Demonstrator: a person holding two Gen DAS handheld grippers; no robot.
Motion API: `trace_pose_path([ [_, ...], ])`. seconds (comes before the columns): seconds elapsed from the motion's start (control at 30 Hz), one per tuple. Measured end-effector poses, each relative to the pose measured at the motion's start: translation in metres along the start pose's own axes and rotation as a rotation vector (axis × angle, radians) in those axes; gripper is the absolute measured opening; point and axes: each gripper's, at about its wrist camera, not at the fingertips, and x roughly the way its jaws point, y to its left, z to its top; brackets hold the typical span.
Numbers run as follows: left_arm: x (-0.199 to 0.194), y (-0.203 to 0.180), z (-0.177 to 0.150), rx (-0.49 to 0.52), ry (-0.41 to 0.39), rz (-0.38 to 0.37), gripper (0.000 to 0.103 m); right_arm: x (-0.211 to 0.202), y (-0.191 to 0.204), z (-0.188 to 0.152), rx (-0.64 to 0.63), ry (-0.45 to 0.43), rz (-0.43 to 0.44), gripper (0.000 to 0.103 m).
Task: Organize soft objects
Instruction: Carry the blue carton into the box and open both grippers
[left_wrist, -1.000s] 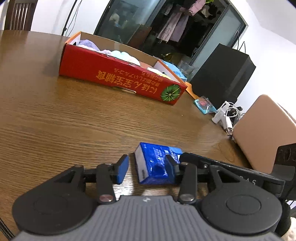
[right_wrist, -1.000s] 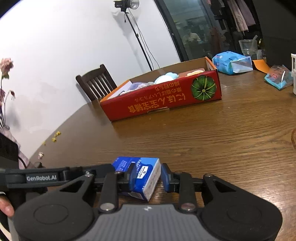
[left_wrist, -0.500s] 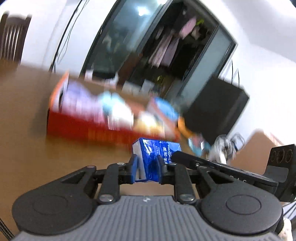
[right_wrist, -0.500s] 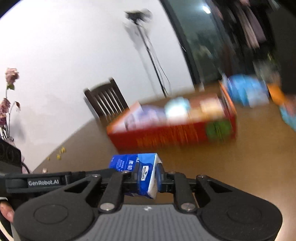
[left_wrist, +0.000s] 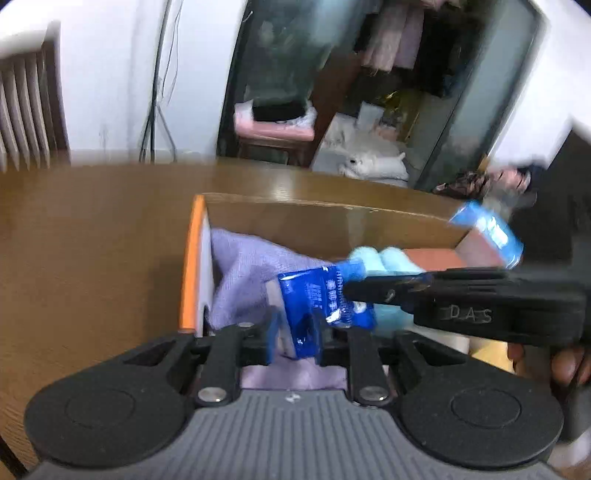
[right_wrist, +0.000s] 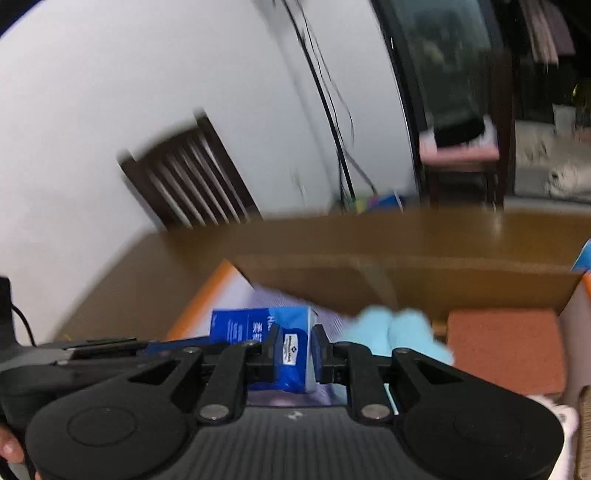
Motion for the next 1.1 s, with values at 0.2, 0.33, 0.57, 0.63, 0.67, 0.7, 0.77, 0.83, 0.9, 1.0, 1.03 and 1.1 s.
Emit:
trace_pose_path([
  [0.2, 0.021, -0.012, 0.000, 0.020, 0.089, -0.013, 0.020, 0.013, 0.001, 0.000, 0.013, 0.027, -0.035, 0.022],
  [0.33, 0.009, -0.008, 0.000, -0.006, 0.066, -0.030, 0.020, -0.003, 0.004, -0.001, 0.008, 0.006, -0.026, 0.024],
  [0.57, -0.076, -0.018, 0.010, 0.022, -0.059, -0.024, 0.029, -0.085, 0.008, -0.002, -0.064, -0.077, -0.103, 0.029],
  [0.63, -0.101, -0.025, 0.012, 0.034, -0.096, -0.011, 0.034, -0.115, 0.006, -0.004, -0.078, -0.098, -0.135, 0.038],
  [0.67, -0.112, -0.028, 0.011, 0.039, -0.110, -0.004, 0.035, -0.131, 0.005, -0.006, -0.087, -0.111, -0.153, 0.042],
  [0.7, -0.125, -0.031, 0.011, 0.042, -0.125, 0.003, 0.037, -0.145, 0.004, -0.009, -0.095, -0.122, -0.173, 0.043],
  [0.77, -0.144, -0.035, 0.006, 0.049, -0.149, 0.015, 0.045, -0.174, 0.003, -0.017, -0.101, -0.143, -0.206, 0.044],
  [0.83, -0.159, -0.039, -0.001, 0.054, -0.176, 0.030, 0.049, -0.198, 0.000, -0.025, -0.099, -0.162, -0.229, 0.045],
  [0.9, -0.171, -0.044, -0.008, 0.047, -0.197, 0.045, 0.054, -0.216, -0.002, -0.034, -0.100, -0.184, -0.248, 0.047],
  [1.0, -0.187, -0.051, -0.022, 0.029, -0.309, 0.079, 0.086, -0.241, 0.000, -0.053, -0.104, -0.277, -0.264, 0.062],
  [1.03, -0.196, -0.054, -0.031, 0.034, -0.389, 0.106, 0.091, -0.249, 0.002, -0.062, -0.102, -0.332, -0.267, 0.075],
  [1.1, -0.206, -0.061, -0.048, 0.051, -0.499, 0.144, 0.100, -0.257, 0.008, -0.083, -0.106, -0.449, -0.286, 0.093],
])
